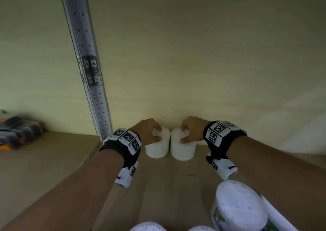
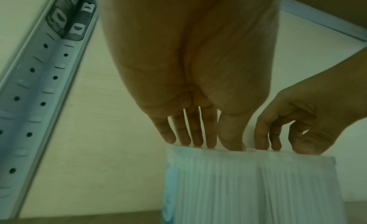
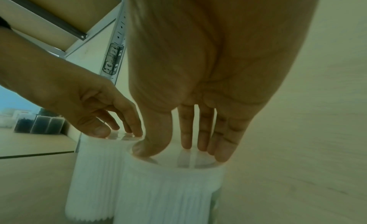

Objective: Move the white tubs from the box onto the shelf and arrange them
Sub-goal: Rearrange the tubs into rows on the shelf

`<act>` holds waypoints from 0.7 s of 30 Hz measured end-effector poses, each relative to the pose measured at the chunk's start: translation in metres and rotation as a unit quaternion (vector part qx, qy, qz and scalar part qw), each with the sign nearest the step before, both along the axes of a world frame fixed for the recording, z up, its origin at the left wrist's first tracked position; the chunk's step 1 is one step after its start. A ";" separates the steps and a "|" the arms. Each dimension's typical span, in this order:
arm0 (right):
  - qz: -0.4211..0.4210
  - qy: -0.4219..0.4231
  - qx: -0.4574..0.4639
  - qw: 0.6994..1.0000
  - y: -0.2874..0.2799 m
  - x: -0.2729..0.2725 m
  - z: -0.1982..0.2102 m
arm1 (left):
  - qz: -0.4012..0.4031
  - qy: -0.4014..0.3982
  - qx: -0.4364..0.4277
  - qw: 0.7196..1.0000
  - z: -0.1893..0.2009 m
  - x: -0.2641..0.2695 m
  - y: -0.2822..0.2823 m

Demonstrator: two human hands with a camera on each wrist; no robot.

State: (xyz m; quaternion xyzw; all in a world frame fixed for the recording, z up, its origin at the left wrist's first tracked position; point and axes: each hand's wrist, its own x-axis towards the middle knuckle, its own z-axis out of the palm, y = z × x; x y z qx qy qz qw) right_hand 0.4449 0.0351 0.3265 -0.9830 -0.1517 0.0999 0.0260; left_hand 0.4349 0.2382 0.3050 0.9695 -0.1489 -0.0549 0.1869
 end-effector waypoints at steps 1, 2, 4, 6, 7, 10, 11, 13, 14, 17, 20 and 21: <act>0.000 -0.002 0.001 1.000 0.000 0.000 0.000 | 0.000 -0.002 -0.003 1.000 -0.001 0.000 0.000; 0.000 -0.004 0.002 1.000 0.000 0.000 0.000 | 0.000 -0.004 -0.002 1.000 -0.001 0.000 0.000; 0.001 -0.007 0.001 1.000 0.001 -0.001 0.000 | -0.003 -0.007 0.004 1.000 -0.002 0.000 -0.001; 0.003 -0.006 -0.003 1.000 0.002 -0.001 0.001 | -0.004 -0.010 0.009 1.000 -0.002 -0.001 -0.002; 0.004 -0.006 -0.004 1.000 0.002 -0.001 0.001 | -0.003 -0.012 0.011 1.000 -0.002 -0.001 -0.002; 0.004 -0.004 -0.005 1.000 0.002 -0.002 0.000 | -0.002 -0.017 0.009 1.000 -0.003 -0.001 -0.003; 0.004 -0.004 -0.004 1.000 0.002 -0.002 0.000 | 0.000 -0.018 0.007 1.000 -0.004 -0.001 -0.003; 0.008 -0.008 -0.004 1.000 0.003 -0.003 -0.001 | 0.006 -0.022 0.001 1.000 -0.006 -0.001 -0.003; 0.010 -0.011 -0.005 1.000 0.004 -0.003 -0.001 | 0.008 -0.024 0.000 1.000 -0.007 -0.001 -0.003; 0.018 -0.012 -0.010 1.000 0.004 -0.003 -0.001 | 0.013 -0.027 0.000 1.000 -0.008 -0.001 -0.005; 0.024 -0.002 -0.007 1.000 0.002 -0.004 0.001 | 0.014 -0.025 0.002 1.000 -0.007 -0.001 -0.005; 0.027 0.004 -0.005 1.000 0.001 -0.005 0.002 | 0.015 -0.025 0.002 1.000 -0.007 -0.001 -0.005</act>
